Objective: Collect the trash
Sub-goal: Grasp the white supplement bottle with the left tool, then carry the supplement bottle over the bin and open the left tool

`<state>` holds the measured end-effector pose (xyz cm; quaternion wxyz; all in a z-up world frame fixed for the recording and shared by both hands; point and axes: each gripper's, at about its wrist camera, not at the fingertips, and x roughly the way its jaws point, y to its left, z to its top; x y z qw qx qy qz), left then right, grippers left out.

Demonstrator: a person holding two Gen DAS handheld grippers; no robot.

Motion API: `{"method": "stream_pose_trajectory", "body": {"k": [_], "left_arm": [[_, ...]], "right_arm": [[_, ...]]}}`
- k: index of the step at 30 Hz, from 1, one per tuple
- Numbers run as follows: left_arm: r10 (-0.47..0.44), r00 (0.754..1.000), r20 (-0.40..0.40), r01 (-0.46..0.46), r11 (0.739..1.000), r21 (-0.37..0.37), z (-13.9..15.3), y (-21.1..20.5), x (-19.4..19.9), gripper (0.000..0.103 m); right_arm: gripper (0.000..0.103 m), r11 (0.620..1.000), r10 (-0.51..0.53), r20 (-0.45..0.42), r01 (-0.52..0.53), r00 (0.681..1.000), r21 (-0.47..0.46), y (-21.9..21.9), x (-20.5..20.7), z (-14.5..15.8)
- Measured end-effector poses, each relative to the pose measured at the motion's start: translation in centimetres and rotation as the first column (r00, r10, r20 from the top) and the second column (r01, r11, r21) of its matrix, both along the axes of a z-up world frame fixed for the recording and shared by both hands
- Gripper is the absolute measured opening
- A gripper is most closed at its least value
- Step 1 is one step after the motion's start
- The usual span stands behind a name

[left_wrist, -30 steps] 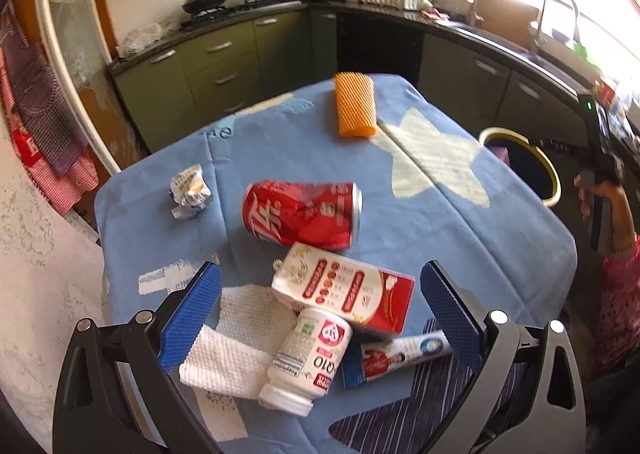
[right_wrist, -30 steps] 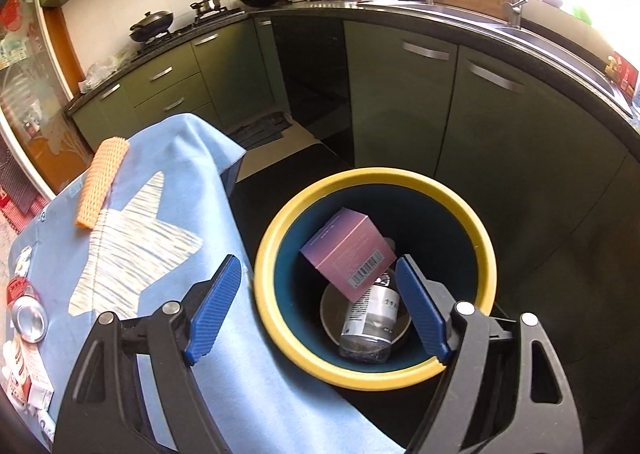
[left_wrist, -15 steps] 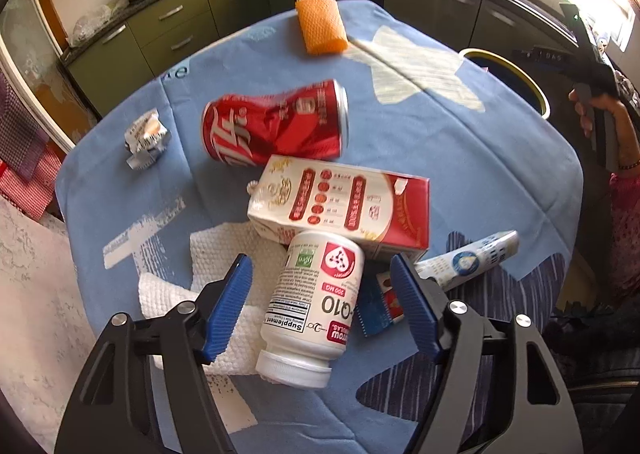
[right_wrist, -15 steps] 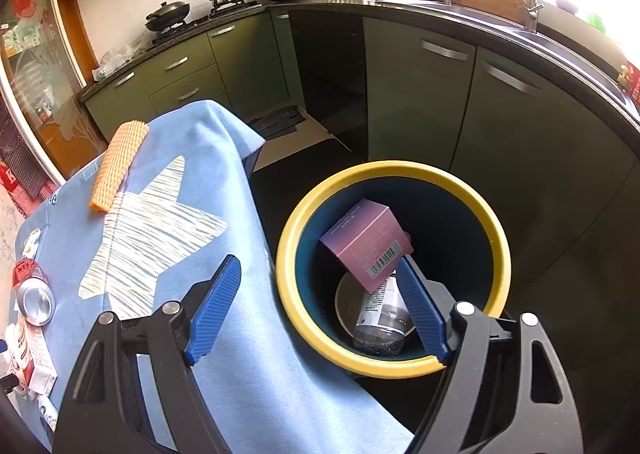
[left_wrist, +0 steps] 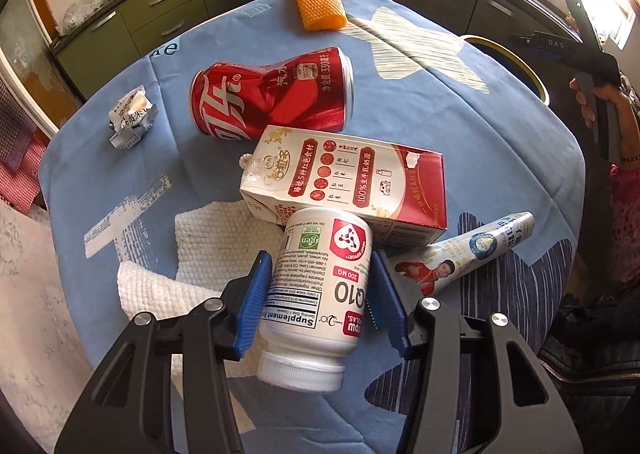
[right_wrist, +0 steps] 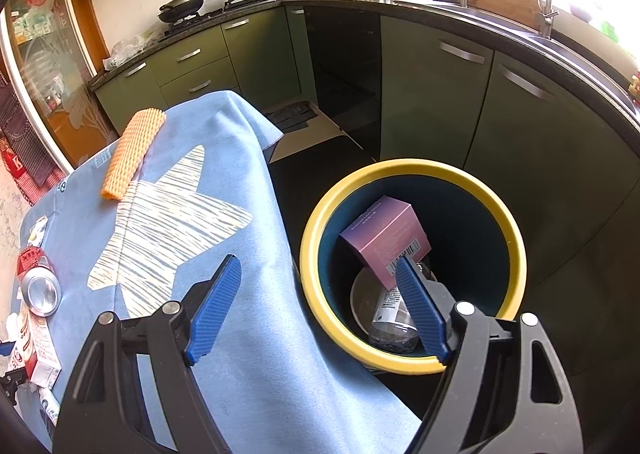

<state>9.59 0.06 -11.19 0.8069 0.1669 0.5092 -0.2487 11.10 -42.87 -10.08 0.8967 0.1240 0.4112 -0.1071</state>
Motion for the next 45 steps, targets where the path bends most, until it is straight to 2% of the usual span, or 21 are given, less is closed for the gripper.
{"method": "stream_pose_trajectory", "body": {"k": [13,20,25,29,36,42,45], "left_arm": [[-0.012,1.0,0.002,0.012,1.0,0.016,-0.1,-0.5,-0.1,0.05],[-0.006,1.0,-0.025,0.007,1.0,0.029,-1.0,-0.5,0.1,0.047],[0.006,1.0,0.004,-0.006,1.0,0.021,0.5,-0.2,-0.2,0.047],[-0.013,0.999,0.049,0.013,1.0,0.005,3.0,-0.8,-1.2,0.047],[-0.141,0.984,0.108,0.147,0.988,-0.051,7.4,-6.0,-2.8,0.047],[-0.261,0.956,0.134,0.275,0.956,-0.097,9.5,-14.2,-1.6,0.047],[-0.302,0.947,0.106,0.315,0.94,-0.129,9.6,-18.7,0.0,0.047]], "right_arm": [[0.075,1.0,0.013,-0.009,-0.013,1.0,0.011,0.0,-0.4,-0.3],[0.075,1.0,0.012,-0.004,-0.011,1.0,0.018,-0.2,-0.6,-0.3],[0.075,1.0,0.013,0.003,-0.013,1.0,0.022,-0.2,-1.0,-0.1],[0.075,0.999,0.016,0.018,-0.016,1.0,0.038,-0.4,-1.6,0.3],[0.075,0.998,-0.028,0.036,0.026,0.999,0.053,-2.3,-3.9,0.4],[0.075,0.992,-0.114,0.039,0.112,0.993,0.053,-6.1,-6.7,0.4],[0.075,0.986,-0.16,0.053,0.157,0.986,0.058,-8.2,-8.3,0.4]]}}
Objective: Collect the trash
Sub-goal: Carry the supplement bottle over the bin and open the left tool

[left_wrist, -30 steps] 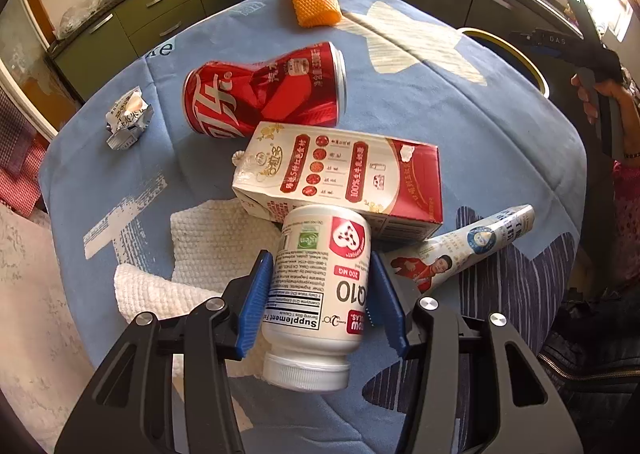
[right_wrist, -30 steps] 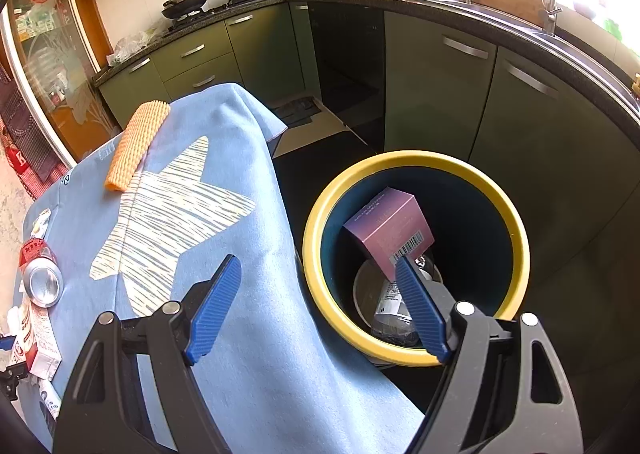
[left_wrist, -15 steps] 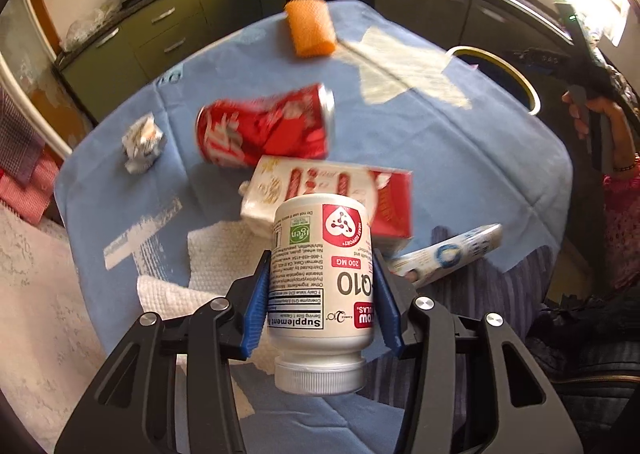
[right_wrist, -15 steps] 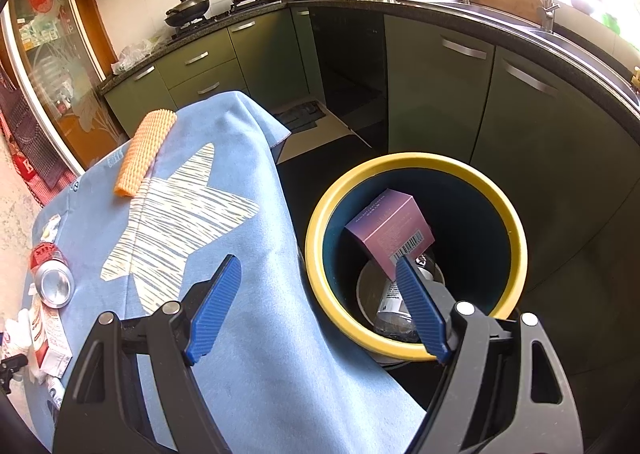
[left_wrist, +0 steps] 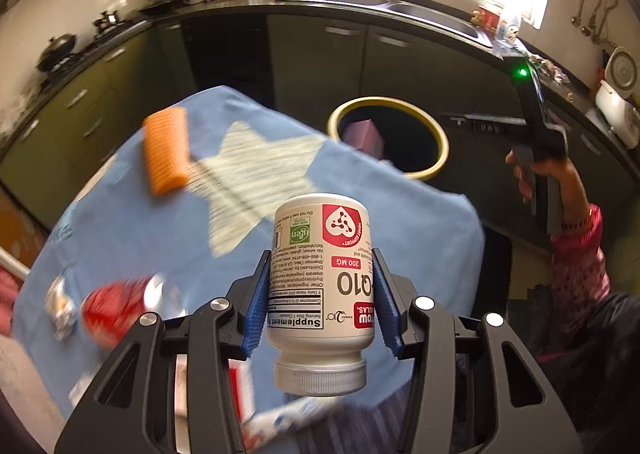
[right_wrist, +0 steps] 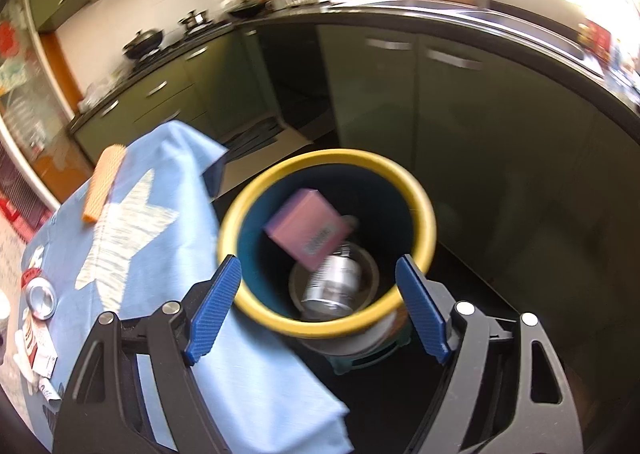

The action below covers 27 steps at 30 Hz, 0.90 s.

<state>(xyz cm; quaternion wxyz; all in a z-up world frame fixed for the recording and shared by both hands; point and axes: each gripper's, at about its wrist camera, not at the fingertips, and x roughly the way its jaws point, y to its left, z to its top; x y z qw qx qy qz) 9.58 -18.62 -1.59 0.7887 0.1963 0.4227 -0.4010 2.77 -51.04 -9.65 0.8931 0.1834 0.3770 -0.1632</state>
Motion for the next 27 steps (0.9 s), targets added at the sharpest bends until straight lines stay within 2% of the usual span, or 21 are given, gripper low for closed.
{"method": "stream_pose_trajectory", "body": {"k": [4,10,14,17,19,21,24,27], "left_arm": [[-0.049,0.998,-0.031,0.049,0.999,0.0,-0.5,-6.9,2.3,0.047],[-0.168,0.984,-0.055,0.17,0.985,0.04,-2.8,-19.7,4.7,0.047],[-0.214,0.973,-0.083,0.219,0.974,0.056,-5.0,-26.3,5.6,0.047],[-0.215,0.972,-0.098,0.222,0.973,0.06,-6.4,-29.6,6.3,0.047],[-0.197,0.976,-0.091,0.203,0.977,0.064,-6.8,-31.0,6.8,0.056],[-0.171,0.981,-0.089,0.175,0.984,0.033,-6.2,-31.3,7.0,0.067],[-0.148,0.985,-0.083,0.148,0.989,-0.007,-4.7,-29.5,6.8,0.069],[-0.101,0.994,-0.032,0.099,0.994,-0.056,-2.3,-26.6,5.9,0.079]], "right_arm": [[0.075,0.999,-0.053,0.021,0.053,0.998,0.002,-2.4,-2.3,0.0],[0.075,0.995,-0.094,0.025,0.093,0.995,0.025,-5.1,-4.7,-0.7],[0.075,0.992,-0.123,0.017,0.122,0.992,0.045,-6.3,-6.0,-1.4],[0.075,0.989,-0.135,0.006,0.134,0.991,0.059,-6.9,-6.6,-2.1],[0.075,0.987,-0.144,0.004,0.143,0.99,0.068,-7.3,-6.8,-2.3],[0.076,0.986,-0.149,0.003,0.148,0.989,0.074,-7.4,-7.1,-2.5],[0.076,0.986,-0.149,0.001,0.149,0.989,0.08,-7.5,-7.1,-2.9],[0.076,0.987,-0.132,-0.002,0.132,0.991,0.087,-7.1,-6.7,-3.2]]}}
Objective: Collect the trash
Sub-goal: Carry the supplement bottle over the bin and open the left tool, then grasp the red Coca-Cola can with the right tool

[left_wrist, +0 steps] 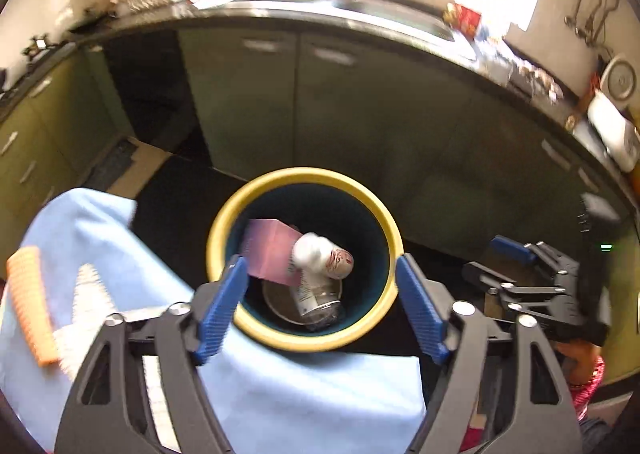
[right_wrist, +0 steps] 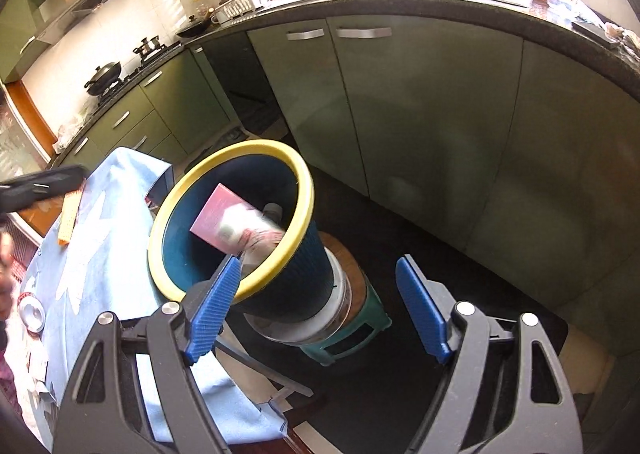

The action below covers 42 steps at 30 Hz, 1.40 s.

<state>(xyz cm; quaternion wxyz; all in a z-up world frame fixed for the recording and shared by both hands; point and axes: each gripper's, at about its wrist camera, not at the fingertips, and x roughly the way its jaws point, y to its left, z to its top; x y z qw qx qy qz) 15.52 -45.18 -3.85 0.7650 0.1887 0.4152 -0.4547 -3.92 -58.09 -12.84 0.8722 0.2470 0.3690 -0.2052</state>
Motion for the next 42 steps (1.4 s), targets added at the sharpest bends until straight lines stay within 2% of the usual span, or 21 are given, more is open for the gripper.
{"method": "stream_pose_trajectory", "body": {"k": [6,11,13,15,17,19,21,22,25,26,29,31,33,36,40,42], "left_arm": [[0.091,0.995,0.037,-0.085,0.988,-0.132,4.0,9.0,-2.5,0.088],[0.214,0.975,0.065,-0.196,0.958,-0.21,5.5,17.5,-4.4,0.091],[0.281,0.953,0.115,-0.252,0.943,-0.219,5.6,21.5,-5.3,0.092],[0.359,0.92,0.155,-0.32,0.919,-0.232,5.6,25.1,-6.1,0.094],[0.435,0.882,0.18,-0.391,0.89,-0.236,5.3,28.5,-6.7,0.094],[0.519,0.835,0.18,-0.474,0.846,-0.242,4.9,32.5,-7.4,0.094],[0.588,0.79,0.174,-0.542,0.802,-0.25,4.6,36.1,-7.9,0.095],[0.635,0.754,0.167,-0.589,0.766,-0.255,4.5,38.5,-8.2,0.095],[0.725,0.669,0.166,-0.682,0.687,-0.252,4.1,43.0,-8.8,0.096],[0.754,0.633,0.174,-0.714,0.656,-0.246,3.9,44.6,-9.1,0.096],[0.811,0.555,0.183,-0.775,0.585,-0.238,3.4,48.2,-9.6,0.097],[0.836,0.522,0.167,-0.8,0.548,-0.242,3.1,49.8,-9.8,0.097],[0.848,0.506,0.156,-0.812,0.53,-0.246,2.9,50.4,-10.1,0.097],[0.85,0.505,0.148,-0.814,0.526,-0.246,2.6,50.8,-10.3,0.097],[0.839,0.525,0.142,-0.804,0.544,-0.24,2.1,50.4,-10.3,0.098],[0.833,0.535,0.141,-0.799,0.553,-0.235,1.9,50.2,-10.5,0.098]], "right_arm": [[0.076,0.998,0.056,-0.007,-0.056,0.998,0.006,1.8,1.3,-0.2],[0.076,0.99,0.136,-0.005,-0.136,0.991,-0.02,4.5,2.4,0.7],[0.076,0.984,0.179,-0.003,-0.179,0.984,-0.026,5.8,3.2,1.2],[0.076,0.97,0.239,-0.012,-0.239,0.971,-0.041,7.6,4.2,1.5],[0.076,0.951,0.305,-0.023,-0.306,0.952,-0.055,9.7,5.5,1.9],[0.076,0.925,0.373,-0.032,-0.375,0.927,-0.061,11.8,6.8,2.1],[0.076,0.885,0.459,-0.04,-0.461,0.888,-0.071,14.7,8.4,2.4],[0.076,0.866,0.492,-0.042,-0.494,0.869,-0.074,15.9,8.9,2.5],[0.076,0.781,0.617,-0.045,-0.619,0.785,-0.082,20.6,10.7,2.8],[0.076,0.742,0.664,-0.044,-0.665,0.746,-0.087,22.5,11.5,3.0],[0.076,0.634,0.767,-0.037,-0.766,0.64,-0.107,27.4,13.1,3.6],[0.076,0.557,0.825,-0.029,-0.821,0.565,-0.126,30.7,13.9,4.2],[0.076,0.472,0.878,-0.017,-0.871,0.479,-0.138,33.7,15.1,5.0],[0.076,0.364,0.929,-0.014,-0.922,0.369,-0.133,37.5,17.5,6.0],[0.076,0.248,0.966,-0.064,-0.966,0.252,-0.069,41.6,21.4,6.1],[0.076,0.217,0.971,-0.096,-0.976,0.22,-0.036,43.0,23.4,5.7]]}}
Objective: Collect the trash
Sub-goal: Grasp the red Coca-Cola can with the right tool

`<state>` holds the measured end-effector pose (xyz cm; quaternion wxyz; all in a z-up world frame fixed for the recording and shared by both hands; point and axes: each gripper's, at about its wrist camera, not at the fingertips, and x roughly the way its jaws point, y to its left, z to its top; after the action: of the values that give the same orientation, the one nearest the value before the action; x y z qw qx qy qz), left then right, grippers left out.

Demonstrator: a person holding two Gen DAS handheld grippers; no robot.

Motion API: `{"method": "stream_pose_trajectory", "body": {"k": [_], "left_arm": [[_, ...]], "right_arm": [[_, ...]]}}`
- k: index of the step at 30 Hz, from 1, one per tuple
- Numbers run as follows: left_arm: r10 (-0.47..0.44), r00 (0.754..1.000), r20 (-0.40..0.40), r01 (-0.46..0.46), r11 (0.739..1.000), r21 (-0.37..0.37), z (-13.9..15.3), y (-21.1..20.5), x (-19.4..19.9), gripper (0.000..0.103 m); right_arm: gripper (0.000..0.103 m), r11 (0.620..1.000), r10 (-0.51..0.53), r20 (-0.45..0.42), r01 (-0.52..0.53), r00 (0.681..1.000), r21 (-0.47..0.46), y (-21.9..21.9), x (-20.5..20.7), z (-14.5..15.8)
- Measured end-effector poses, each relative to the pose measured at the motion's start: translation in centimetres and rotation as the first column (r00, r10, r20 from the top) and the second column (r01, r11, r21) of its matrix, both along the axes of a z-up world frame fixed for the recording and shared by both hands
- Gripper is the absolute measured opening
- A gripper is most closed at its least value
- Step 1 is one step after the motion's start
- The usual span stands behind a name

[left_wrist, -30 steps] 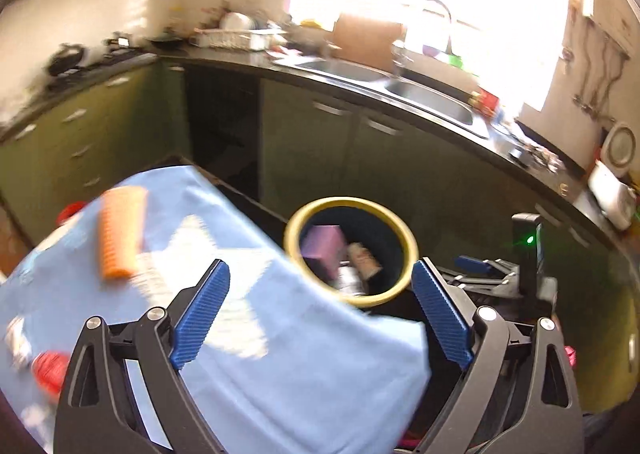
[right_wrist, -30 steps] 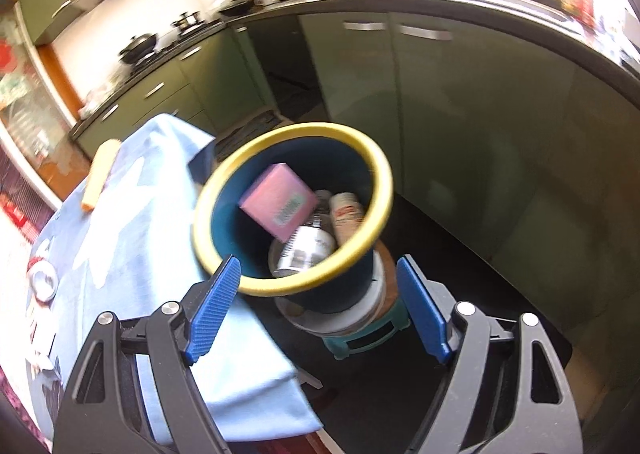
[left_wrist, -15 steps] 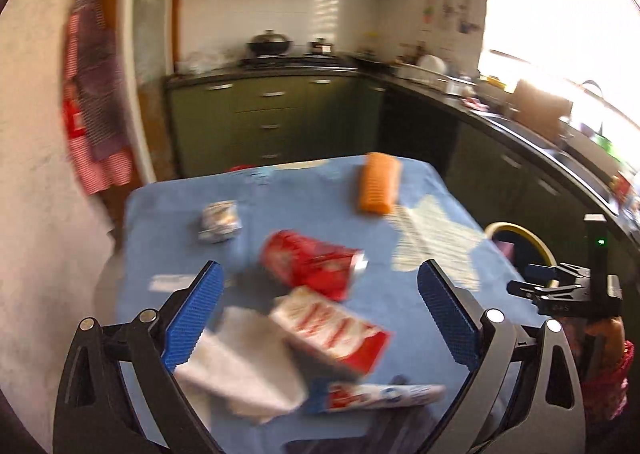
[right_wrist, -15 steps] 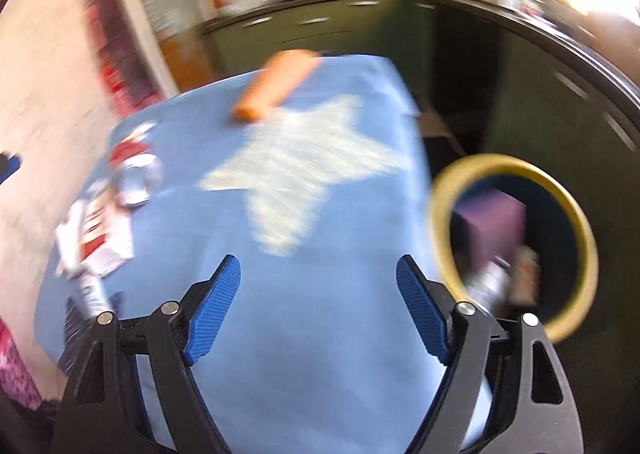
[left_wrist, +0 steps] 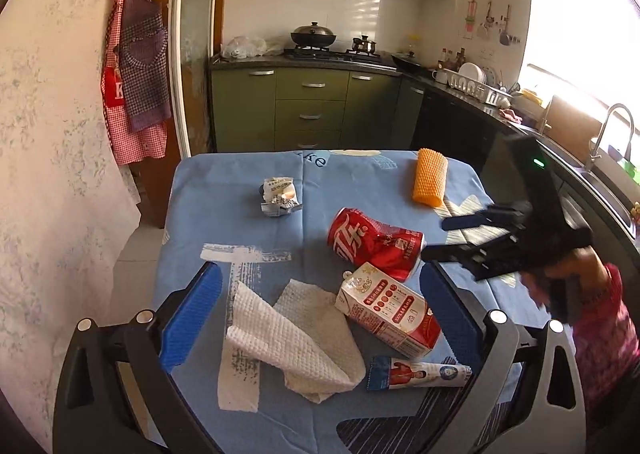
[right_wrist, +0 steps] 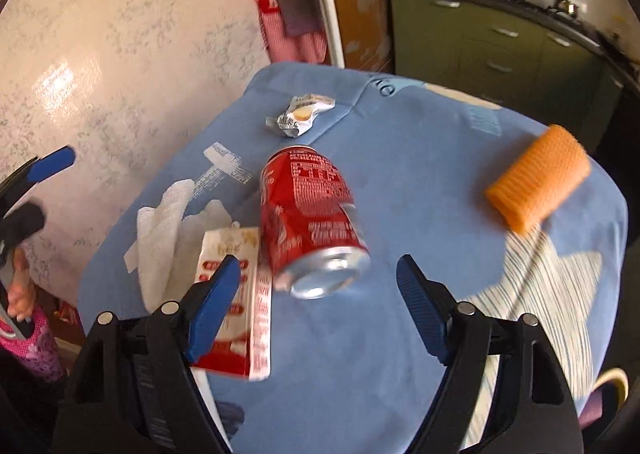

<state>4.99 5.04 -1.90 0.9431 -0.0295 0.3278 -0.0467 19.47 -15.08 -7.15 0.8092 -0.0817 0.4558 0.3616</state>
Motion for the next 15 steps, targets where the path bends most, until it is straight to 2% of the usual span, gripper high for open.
{"method": "stream_pose_trajectory", "body": {"k": [7,11,15], "left_arm": [[-0.019,0.999,-0.026,0.019,1.0,-0.015,-0.8,-0.1,0.2,0.098],[-0.02,0.999,-0.033,0.019,1.0,-0.022,-1.1,-0.1,0.4,0.098],[-0.02,0.999,-0.04,0.019,0.999,-0.027,-1.3,-0.1,0.5,0.098]], "right_arm": [[0.076,0.999,0.044,-0.176,-0.048,0.983,-0.021,1.5,4.1,-3.4],[0.076,0.998,0.055,-0.204,-0.059,0.977,-0.011,1.9,4.8,-4.1],[0.076,0.996,0.076,-0.195,-0.082,0.978,-0.024,3.1,5.0,-4.3]]}}
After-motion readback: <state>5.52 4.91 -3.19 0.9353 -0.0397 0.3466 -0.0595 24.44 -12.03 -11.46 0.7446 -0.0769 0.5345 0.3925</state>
